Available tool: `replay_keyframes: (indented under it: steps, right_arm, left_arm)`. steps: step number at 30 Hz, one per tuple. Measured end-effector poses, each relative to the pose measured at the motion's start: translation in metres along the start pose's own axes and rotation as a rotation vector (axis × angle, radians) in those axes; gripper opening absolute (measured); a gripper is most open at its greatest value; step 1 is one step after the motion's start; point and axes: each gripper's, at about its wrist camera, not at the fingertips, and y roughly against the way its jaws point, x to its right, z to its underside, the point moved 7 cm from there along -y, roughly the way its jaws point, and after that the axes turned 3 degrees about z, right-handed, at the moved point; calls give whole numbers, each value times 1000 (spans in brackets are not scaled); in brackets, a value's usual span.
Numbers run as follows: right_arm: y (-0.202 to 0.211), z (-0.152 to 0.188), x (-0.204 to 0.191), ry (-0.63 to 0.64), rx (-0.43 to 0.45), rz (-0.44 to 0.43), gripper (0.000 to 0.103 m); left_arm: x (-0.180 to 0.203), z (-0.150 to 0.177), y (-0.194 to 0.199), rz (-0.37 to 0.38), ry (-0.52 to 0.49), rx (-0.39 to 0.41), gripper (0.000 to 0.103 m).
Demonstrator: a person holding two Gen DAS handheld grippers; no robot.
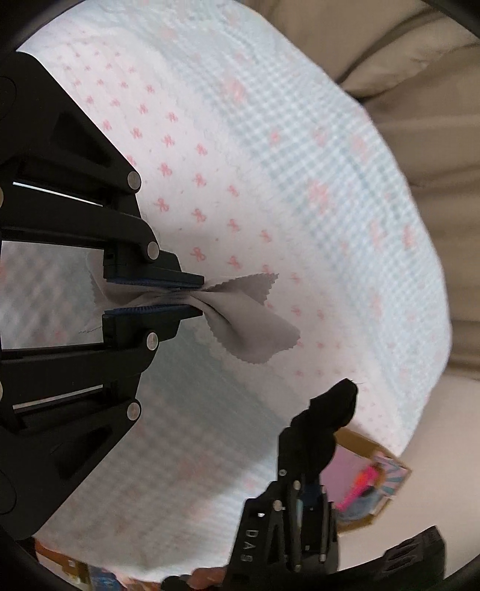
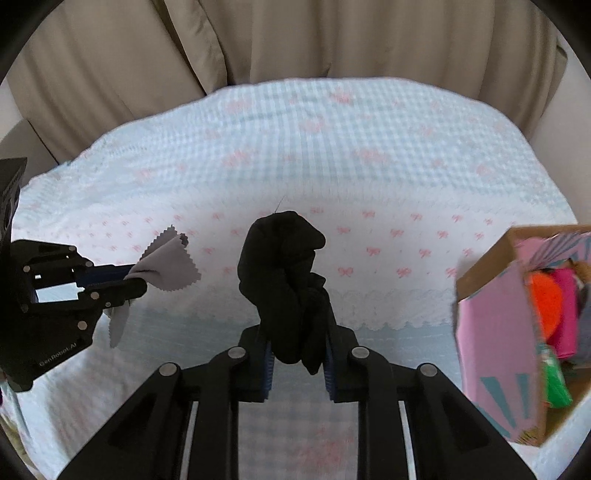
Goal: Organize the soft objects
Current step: 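Lift the cloth and plush and carry both over the cardboard box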
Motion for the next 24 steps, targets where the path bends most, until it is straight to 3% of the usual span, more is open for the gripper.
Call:
replay_keyframes:
  steps: [7,14,18,24]
  right_arm:
    - [77,-23,4,-24,57,-5,20]
    - [157,-33,30,-82,122,-9,20]
    - [193,-29,58,-107,144,-5,20]
    - [232,-18,131,-154,139,-23,20]
  left_arm:
    - [20,-48,71,-14,23,75,7]
    - [67,-101,127,-13,-5,138,7]
    - [102,-129,141,-13,-20,155,7]
    - [167,-173,143,-4,9,157,7]
